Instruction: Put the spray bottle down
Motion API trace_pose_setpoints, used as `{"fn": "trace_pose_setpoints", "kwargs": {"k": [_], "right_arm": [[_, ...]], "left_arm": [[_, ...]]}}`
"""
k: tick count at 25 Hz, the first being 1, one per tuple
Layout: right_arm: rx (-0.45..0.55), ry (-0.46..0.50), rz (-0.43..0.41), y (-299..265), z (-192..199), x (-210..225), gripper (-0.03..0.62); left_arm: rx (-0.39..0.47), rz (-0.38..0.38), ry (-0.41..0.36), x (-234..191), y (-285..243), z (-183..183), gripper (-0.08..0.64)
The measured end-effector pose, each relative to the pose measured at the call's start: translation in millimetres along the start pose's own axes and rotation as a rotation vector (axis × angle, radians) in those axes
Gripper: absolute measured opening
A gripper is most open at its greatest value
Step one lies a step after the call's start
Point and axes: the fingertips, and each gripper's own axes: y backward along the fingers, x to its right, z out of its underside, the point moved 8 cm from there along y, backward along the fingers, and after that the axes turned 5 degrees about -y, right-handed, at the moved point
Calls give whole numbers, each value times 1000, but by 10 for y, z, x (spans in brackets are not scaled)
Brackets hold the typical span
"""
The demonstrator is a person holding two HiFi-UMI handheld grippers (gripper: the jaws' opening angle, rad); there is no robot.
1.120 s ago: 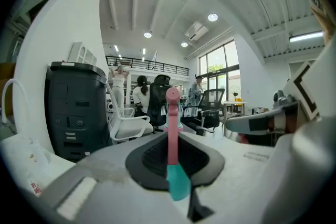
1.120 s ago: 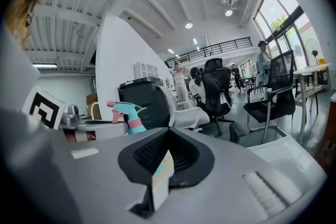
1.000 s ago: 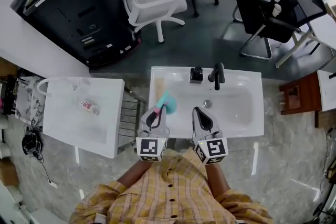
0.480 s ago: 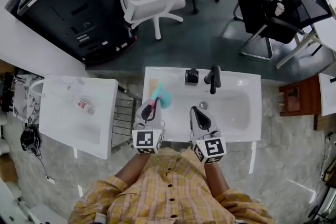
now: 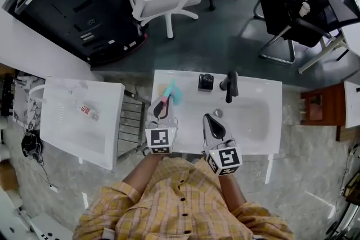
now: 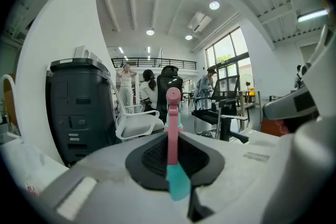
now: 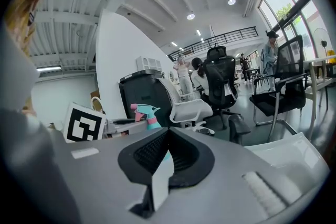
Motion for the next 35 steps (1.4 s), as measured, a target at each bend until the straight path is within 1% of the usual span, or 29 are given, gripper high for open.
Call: {"fn": "trace_pose_setpoints", "kwargs": {"k": [11,19,27,31,33,35], "right_arm": [[-26,-12,11,-60,84,165,2],[-39,-9,23,-48,96,247,2],[-62,-1,39,7,153,326,2],[-70,-8,49,28,170,358,2],[-70,-20,47,22,157,341,2],[-68,-21,42,14,137,310,2]], "left_arm": [[-44,-22,5,4,-488,262,17],[-56,-26,19,11,-742,344,17],[-52,-35,54,52,-902,482,18],[-52,-33,46,70,-909,505,20],[-56,-27,30,65,-894,499,21],[-66,-27,30,58,-875,521,21]]}}
